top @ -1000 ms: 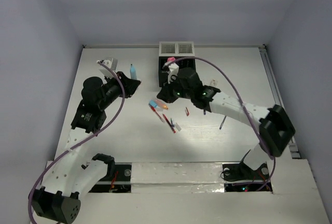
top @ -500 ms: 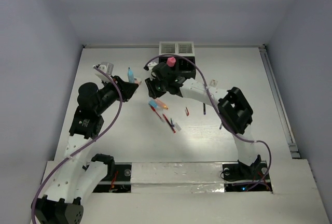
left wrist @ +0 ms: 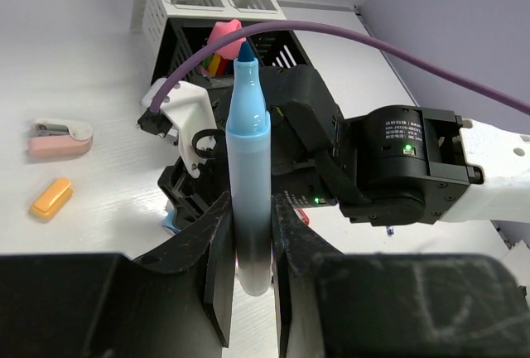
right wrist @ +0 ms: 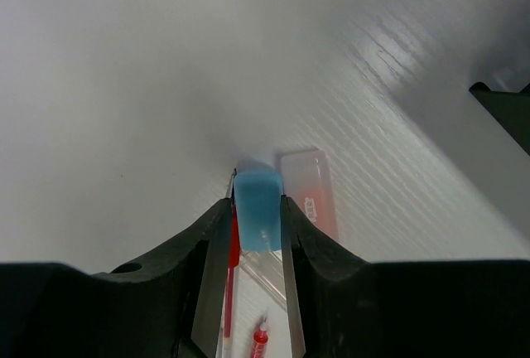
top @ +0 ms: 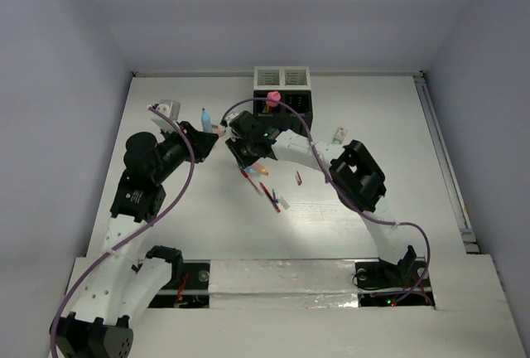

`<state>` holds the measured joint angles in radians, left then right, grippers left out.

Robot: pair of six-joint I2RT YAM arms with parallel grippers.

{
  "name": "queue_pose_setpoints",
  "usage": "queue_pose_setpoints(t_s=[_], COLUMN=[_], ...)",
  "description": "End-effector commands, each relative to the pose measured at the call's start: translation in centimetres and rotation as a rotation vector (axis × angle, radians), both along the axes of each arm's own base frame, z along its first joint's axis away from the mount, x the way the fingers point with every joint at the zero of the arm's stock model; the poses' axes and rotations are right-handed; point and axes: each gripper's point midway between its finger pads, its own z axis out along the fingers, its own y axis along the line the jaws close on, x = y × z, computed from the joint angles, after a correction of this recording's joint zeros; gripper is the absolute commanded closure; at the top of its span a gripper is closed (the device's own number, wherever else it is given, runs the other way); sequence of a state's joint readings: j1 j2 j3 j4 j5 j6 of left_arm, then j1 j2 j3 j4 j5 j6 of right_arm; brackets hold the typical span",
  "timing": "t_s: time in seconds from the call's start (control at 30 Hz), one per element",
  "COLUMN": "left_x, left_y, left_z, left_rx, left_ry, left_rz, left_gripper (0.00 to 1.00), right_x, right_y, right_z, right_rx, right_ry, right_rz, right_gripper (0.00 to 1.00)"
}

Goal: Sort the stationery into containers
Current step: Pick up the pen cap from the center of the board.

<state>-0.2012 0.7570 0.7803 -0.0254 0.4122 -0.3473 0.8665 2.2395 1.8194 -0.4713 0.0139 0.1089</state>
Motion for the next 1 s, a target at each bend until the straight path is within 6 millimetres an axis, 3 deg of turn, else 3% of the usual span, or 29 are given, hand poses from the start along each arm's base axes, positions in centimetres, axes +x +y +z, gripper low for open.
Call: queue_pose_setpoints(t_s=[0.0, 0.23, 0.57, 0.83, 0.97], left_x=[-0.1, -0.3, -0.3, -0.4, -0.4], left_y=[0.1, 0.0, 0.0, -0.3, -0.3], left_z=[2.6, 2.5, 2.5, 2.5, 2.4], left_rx=[0.000, -0.001, -0.001, 0.000, -0.001], left_ry=[-0.085, -0.084, -0.082, -0.084, -0.082], left_rz=[0.005, -0.008, -0.008, -0.019, -0.019], left_gripper=[1.00, 1.00, 1.00, 1.00, 1.00], right_x=[0.3, 0.4, 0.9, 1.2, 1.2], right_y=[0.9, 0.9, 1.7, 1.1, 1.0], right_z=[1.2, 0.4, -0.3, -1.2, -1.0], right_rx=[-0.002, -0.016, -0.029, -0.066, -0.064], right_ry=[-0.040, -0.035, -0.045, -0.048, -0.051], right_rz=[0.005, 0.002, -0.003, -0.027, -0.033], right_gripper=[0.63, 0.59, 0.62, 0.60, 0.63])
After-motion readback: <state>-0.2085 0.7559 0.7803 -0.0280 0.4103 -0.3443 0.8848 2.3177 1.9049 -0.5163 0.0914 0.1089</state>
